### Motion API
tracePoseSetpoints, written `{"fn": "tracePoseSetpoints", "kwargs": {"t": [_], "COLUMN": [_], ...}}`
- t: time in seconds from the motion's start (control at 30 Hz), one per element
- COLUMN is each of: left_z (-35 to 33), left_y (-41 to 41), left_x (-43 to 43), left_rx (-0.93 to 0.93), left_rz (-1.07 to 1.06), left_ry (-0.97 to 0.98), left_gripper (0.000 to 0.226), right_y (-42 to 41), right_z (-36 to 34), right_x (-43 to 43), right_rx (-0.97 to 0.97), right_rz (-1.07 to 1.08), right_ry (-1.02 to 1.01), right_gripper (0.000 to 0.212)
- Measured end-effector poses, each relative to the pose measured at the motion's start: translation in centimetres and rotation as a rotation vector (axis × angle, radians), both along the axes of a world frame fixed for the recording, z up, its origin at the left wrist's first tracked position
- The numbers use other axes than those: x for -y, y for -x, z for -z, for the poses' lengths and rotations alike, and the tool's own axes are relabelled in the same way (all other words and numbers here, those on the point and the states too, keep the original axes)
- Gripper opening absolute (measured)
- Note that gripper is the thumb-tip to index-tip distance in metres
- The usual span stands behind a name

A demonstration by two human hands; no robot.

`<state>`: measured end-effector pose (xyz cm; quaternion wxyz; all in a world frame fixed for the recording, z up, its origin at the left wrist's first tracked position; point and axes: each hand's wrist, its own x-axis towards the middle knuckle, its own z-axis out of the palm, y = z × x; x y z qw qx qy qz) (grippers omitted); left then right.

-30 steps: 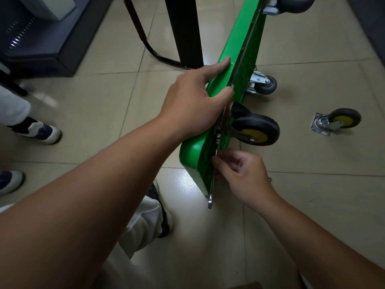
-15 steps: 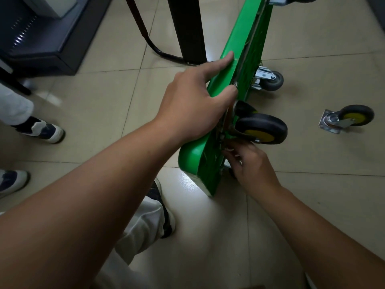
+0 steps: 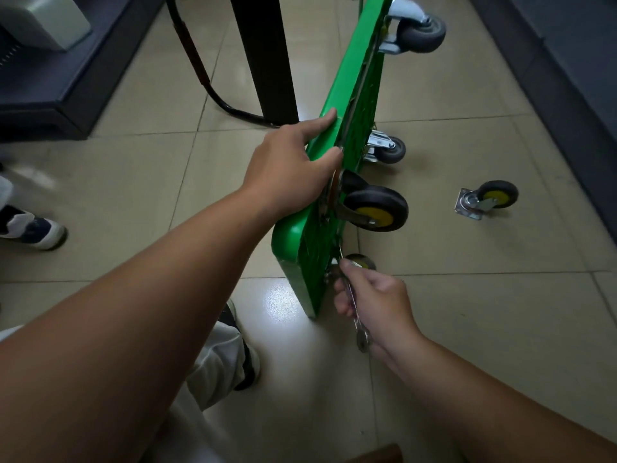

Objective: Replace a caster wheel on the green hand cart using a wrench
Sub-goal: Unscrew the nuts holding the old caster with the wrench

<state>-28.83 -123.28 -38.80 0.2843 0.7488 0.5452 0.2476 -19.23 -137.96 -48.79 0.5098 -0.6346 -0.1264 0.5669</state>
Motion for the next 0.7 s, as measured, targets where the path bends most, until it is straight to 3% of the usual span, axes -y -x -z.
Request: {"fn": "tracePoseSetpoints", "kwargs": {"t": [0.23,0.47,0.7], "left_z": [-0.1,-0.2,-0.1], "left_y": [0.1,-0.1,0.0], "left_x": [0.0,0.0,0.0], "left_rx": [0.006,-0.025,-0.018], "left_rz": [-0.003,-0.01,-0.009], "left_ry": [0.016,0.001,-0.015], "left_gripper": [0.056,0.055,0.056], "right_y": [0.5,1.4,1.2], "right_z": [-3.0,-3.0,-1.0], "right_x": [-2.6,-2.7,-2.1], "right_rx": [-0.162,-0.191,0.06], "right_rz": [0.128,0.064,-0.093], "right_ry": [-0.01,-0.055,-0.126], "right_gripper": [0.019,0.022,0.029]}}
